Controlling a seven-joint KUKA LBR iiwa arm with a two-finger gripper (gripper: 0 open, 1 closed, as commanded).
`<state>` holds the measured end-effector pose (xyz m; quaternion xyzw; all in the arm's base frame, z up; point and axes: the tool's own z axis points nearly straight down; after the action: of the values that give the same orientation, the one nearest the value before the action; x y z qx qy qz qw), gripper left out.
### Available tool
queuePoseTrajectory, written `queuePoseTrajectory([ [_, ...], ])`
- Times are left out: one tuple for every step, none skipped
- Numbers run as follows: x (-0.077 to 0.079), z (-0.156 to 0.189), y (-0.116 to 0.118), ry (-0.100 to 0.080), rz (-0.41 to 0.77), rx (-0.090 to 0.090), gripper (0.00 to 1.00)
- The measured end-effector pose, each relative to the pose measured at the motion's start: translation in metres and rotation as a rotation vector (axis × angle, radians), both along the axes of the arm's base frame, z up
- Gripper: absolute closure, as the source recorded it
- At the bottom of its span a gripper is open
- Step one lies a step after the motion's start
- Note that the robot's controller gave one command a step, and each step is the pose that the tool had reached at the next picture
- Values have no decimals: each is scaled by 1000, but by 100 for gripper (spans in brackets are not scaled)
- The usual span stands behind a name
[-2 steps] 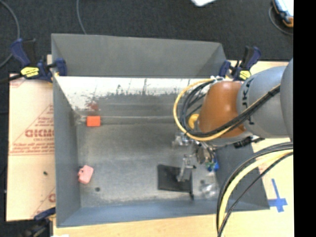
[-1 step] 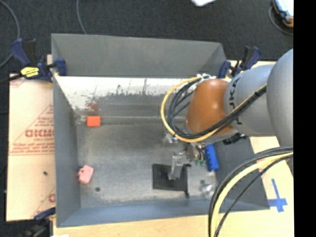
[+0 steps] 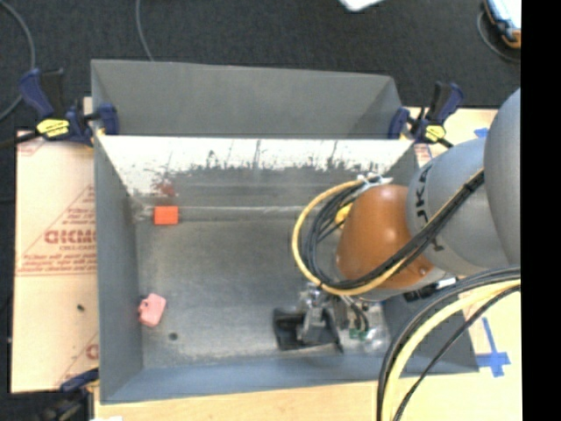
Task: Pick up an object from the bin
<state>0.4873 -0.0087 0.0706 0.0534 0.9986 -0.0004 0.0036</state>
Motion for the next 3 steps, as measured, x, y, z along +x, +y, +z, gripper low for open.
queuePoseTrajectory([
  [0, 0, 0, 0, 1, 0, 100],
  [4, 86, 13, -10, 13, 1, 100],
  [3, 98, 16, -6, 25, 0, 100],
])
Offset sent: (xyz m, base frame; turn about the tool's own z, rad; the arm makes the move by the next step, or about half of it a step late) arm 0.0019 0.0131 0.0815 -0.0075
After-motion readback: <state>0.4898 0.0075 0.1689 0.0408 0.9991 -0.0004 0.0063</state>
